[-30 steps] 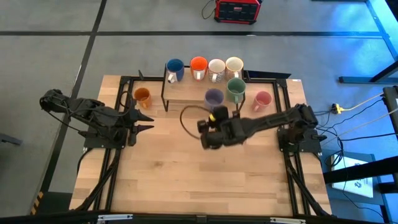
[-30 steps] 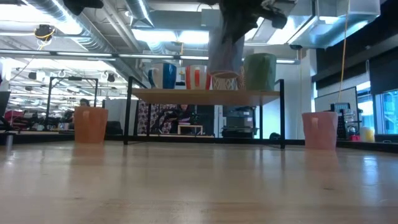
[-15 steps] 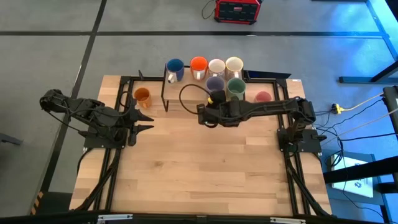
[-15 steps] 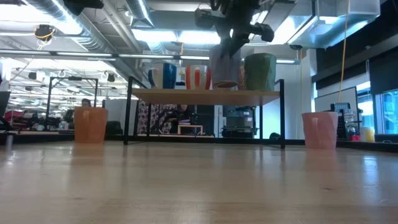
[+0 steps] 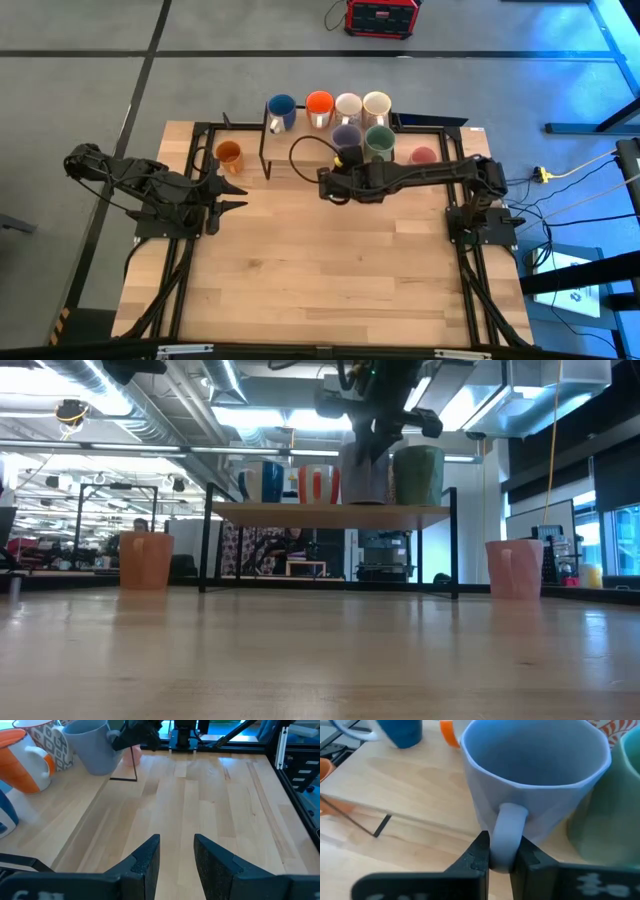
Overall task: Place coffee mugs
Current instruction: Put the purple mug on the shelf, then move the pink mug to the center
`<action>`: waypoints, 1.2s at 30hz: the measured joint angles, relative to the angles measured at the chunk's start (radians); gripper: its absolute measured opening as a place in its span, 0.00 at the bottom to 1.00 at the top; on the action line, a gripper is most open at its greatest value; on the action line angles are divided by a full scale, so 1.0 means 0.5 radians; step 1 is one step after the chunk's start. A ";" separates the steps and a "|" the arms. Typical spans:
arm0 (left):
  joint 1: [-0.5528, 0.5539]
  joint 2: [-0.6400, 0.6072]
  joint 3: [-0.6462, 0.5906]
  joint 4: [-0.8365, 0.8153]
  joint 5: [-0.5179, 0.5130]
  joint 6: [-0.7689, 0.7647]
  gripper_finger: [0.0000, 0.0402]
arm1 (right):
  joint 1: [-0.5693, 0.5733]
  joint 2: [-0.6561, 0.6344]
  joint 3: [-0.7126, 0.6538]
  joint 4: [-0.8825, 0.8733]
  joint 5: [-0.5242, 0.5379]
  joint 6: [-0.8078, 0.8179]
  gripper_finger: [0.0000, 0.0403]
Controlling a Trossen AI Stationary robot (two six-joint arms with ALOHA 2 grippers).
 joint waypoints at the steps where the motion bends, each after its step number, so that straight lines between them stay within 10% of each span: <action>1: 0.001 0.000 0.000 0.000 0.000 0.000 0.28 | -0.009 0.000 0.000 0.005 -0.004 -0.002 0.06; 15: 0.001 0.001 -0.001 0.001 0.001 -0.002 0.28 | -0.025 -0.011 0.026 0.002 -0.104 -0.086 0.35; 24: 0.001 0.001 -0.001 -0.013 0.000 -0.003 0.28 | 0.350 -0.252 0.137 -0.089 -0.140 -0.086 0.50; 32: 0.000 0.001 -0.001 -0.018 -0.011 -0.018 0.28 | 0.702 -0.324 0.127 -1.209 -0.136 0.919 0.50; 36: 0.000 0.002 -0.001 -0.014 -0.095 -0.066 0.28 | 0.715 -0.520 -0.234 -1.008 -0.073 1.013 0.50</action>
